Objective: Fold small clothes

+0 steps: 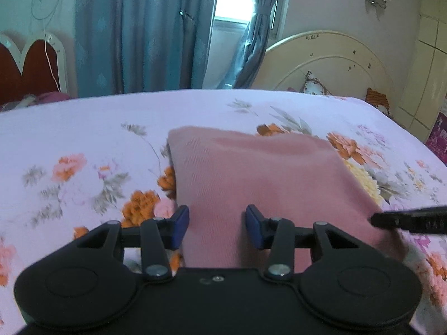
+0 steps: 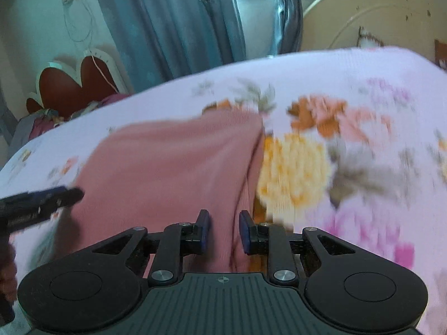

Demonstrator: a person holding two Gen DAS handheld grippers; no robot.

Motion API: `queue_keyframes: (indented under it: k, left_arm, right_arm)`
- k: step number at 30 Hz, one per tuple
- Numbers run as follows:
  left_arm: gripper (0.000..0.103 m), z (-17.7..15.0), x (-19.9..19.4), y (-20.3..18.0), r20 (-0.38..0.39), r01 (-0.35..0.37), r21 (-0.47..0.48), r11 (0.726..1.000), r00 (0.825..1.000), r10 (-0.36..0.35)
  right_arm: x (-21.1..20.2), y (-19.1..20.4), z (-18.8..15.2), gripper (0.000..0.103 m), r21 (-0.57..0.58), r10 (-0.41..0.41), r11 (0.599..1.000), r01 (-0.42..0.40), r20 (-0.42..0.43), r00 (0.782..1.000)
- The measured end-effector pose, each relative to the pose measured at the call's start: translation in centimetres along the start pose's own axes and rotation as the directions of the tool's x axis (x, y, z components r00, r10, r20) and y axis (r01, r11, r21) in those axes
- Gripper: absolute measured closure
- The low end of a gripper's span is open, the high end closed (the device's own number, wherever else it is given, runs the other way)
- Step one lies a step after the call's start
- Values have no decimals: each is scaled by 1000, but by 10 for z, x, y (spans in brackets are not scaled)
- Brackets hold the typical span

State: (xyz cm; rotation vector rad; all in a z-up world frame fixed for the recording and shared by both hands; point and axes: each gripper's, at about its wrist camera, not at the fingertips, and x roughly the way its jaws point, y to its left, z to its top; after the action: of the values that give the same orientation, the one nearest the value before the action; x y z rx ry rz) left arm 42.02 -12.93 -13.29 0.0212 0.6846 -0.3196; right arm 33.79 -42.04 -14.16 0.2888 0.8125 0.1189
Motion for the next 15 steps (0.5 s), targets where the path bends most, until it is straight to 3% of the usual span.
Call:
queue_keyframes:
  k: [4,10,13,15]
  left_arm:
    - [57,-9,0,-3,-9,-13,11,1000,1000,13]
    - [60,-16,-15,-6,-36,-19,12,1000,999,20]
    - [59,-27,-15,-7,-71,-11,7,1000,997,12]
    - [58,-32,-13,-8,-78,-17,18,1000,997,18]
  right_arm:
    - [-2,-4,-14,79,-13,-51,999,51,5,999]
    - [-19,-5,-13,79,32,-27,999,26,40,999]
    - [-22,1,-27,79,-8,4,1000,-4,-26,1000]
    - [-19,-3,-37,79,-17,-20,1000,19,-51,999]
